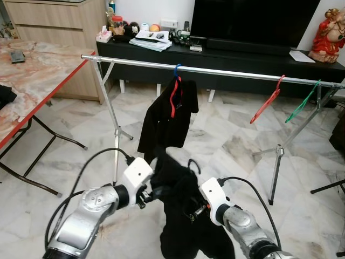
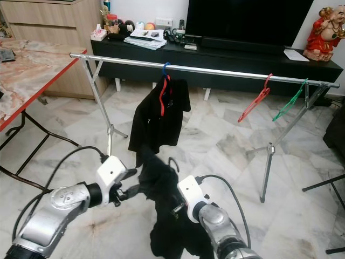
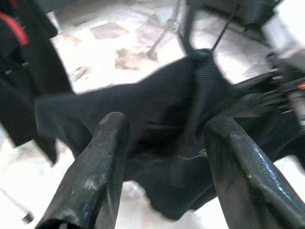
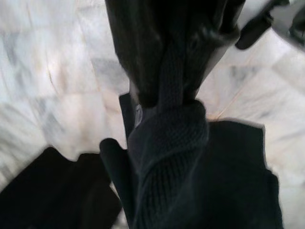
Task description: Hang hanger
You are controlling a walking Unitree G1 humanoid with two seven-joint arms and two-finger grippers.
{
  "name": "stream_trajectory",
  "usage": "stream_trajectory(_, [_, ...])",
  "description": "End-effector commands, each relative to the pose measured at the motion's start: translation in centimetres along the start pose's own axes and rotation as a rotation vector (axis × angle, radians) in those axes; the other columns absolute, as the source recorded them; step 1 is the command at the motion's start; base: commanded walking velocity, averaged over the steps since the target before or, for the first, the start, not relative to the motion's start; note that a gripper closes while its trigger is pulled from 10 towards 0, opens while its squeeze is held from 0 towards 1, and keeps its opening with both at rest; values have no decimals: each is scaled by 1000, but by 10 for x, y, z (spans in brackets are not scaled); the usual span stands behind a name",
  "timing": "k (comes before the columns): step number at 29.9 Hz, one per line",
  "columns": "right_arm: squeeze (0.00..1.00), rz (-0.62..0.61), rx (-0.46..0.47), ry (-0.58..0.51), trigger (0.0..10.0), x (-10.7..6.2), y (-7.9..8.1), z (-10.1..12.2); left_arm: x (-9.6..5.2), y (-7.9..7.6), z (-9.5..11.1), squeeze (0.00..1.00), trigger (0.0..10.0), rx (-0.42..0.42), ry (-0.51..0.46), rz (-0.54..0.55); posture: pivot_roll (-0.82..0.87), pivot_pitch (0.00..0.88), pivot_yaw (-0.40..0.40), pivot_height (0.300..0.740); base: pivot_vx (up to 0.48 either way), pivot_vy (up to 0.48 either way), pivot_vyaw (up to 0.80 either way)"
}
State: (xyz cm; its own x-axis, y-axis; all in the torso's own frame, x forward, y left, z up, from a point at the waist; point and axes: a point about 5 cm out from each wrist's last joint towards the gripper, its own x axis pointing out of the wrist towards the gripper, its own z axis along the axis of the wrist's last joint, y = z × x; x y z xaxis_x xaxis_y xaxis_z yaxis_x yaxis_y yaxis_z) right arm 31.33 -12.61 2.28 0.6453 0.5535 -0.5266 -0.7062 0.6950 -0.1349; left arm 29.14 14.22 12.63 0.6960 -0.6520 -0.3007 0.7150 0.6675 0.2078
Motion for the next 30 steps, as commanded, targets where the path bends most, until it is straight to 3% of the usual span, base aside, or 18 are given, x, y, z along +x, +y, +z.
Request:
stream_trajectory(1, [0,62,-90,-18,0,-4,-10,11,-6,3,-10,0,10000,14,33,11,133,36,-71,740,0,0,0])
stream_trajectory(4, [0,107,-115,8,0,-8,-13,10,-10,3,-15,0,10000,27,56,-2,132,36,-72,740,0,0,0])
stream_trajectory(12, [0,378,-200,79,0,-22,-15,4,-33,-4,-43,0,10000,86,194,-184,143,24,-85,740,0,0,0])
stream_trajectory(25, [0,560,-310,146,0,-33,-15,0,-29,-8,-54,0,10000,69,224,-265,150,0,-108,740,0,0,0])
stream_trajectory(28, [0,559,-373,177,0,-35,-16,-3,-27,-16,-57,0,10000,65,237,-315,149,0,-111,740,0,0,0])
stream_trajectory(30, [0,530,-384,137,0,-34,-17,2,-26,-19,-59,0,10000,57,240,-343,150,0,-113,740,0,0,0])
